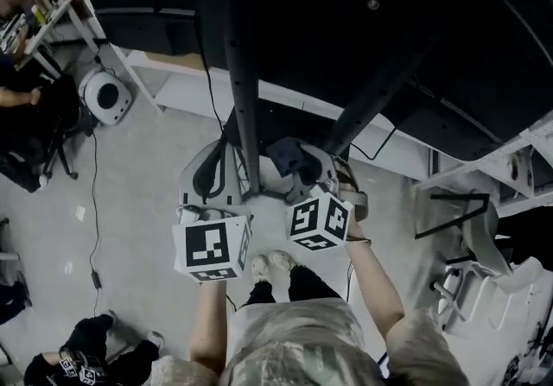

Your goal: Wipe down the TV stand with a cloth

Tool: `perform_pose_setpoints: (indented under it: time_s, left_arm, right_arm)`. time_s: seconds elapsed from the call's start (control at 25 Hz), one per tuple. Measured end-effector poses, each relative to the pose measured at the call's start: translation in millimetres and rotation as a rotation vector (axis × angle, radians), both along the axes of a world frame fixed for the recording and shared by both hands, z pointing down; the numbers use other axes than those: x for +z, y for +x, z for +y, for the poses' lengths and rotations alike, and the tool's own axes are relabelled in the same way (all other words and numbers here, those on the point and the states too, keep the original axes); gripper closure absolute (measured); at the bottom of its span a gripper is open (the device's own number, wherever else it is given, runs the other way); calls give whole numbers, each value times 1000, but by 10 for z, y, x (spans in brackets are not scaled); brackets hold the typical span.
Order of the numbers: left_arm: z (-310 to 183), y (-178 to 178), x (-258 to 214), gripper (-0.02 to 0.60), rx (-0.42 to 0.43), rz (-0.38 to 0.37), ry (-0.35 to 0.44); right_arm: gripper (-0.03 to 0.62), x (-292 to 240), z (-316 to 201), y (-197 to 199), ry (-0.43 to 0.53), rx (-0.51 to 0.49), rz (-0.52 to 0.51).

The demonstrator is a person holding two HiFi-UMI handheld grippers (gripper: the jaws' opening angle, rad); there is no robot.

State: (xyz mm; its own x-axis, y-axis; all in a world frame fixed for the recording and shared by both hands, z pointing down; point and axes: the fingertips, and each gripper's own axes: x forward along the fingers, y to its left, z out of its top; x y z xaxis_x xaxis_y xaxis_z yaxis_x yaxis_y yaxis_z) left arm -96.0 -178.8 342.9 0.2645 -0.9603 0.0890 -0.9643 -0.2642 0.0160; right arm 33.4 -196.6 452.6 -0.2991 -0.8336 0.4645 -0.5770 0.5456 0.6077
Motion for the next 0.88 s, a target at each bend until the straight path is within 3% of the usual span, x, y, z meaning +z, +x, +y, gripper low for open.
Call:
perform_pose_setpoints:
  time_s: [0.2,0.48,0.68,0.88]
  left_arm:
    - [-7,-31,-786,566,-18,-45,121]
    - [59,-79,-1495,566,-55,-57,264]
    - [184,-98,-1807,566,-67,-35,335]
    - [261,-175,-1899,566,-82,-37,365]
  right_arm:
    - [537,-1750,-298,-279,343,-38,-24]
    - [537,-3884,-185,-575,809,-52,18]
    - [537,-4741,-56,-748,999,-71,57]
    - [537,-5137,-163,-893,1069,-42,107]
